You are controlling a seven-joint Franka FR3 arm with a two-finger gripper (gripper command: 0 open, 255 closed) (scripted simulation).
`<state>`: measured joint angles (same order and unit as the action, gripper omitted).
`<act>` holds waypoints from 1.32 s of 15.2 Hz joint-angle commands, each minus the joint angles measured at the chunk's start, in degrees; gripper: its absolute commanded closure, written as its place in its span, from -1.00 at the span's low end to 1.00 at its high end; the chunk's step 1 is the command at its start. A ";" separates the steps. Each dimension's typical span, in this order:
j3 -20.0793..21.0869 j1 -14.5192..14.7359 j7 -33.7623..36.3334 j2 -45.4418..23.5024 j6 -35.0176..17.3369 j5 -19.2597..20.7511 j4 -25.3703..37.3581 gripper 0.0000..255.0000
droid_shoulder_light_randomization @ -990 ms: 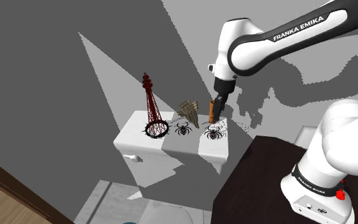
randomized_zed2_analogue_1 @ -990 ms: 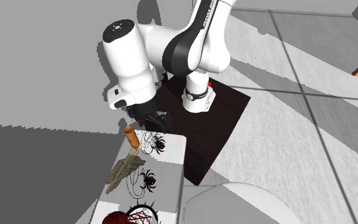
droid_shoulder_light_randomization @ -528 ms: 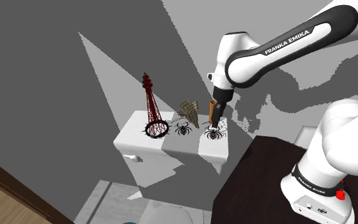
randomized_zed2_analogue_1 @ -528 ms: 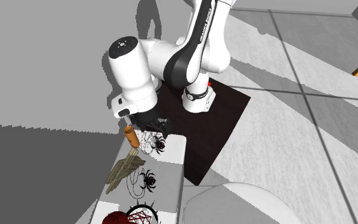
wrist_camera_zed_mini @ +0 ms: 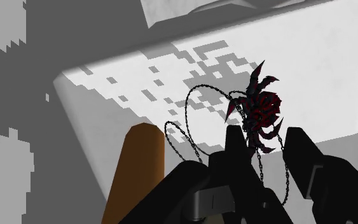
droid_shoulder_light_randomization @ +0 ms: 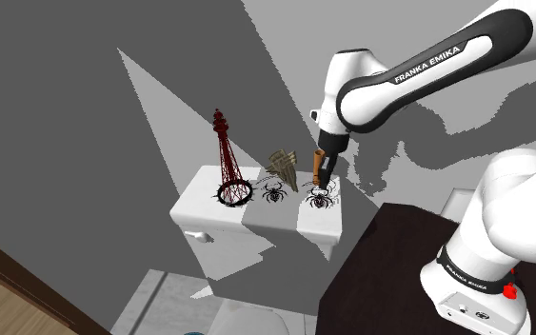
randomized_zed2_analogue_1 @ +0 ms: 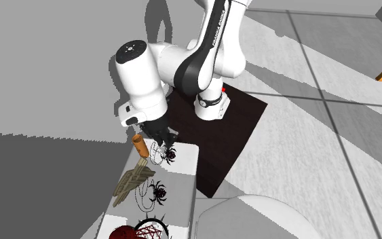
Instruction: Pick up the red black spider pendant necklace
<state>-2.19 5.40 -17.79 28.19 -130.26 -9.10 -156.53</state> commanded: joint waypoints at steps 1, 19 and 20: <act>-0.02 -0.02 0.02 -0.16 0.01 0.02 -0.10 1.00; 0.31 -0.63 2.24 5.99 13.88 1.39 7.75 1.00; 0.31 -0.63 2.24 5.98 13.88 1.39 7.76 1.00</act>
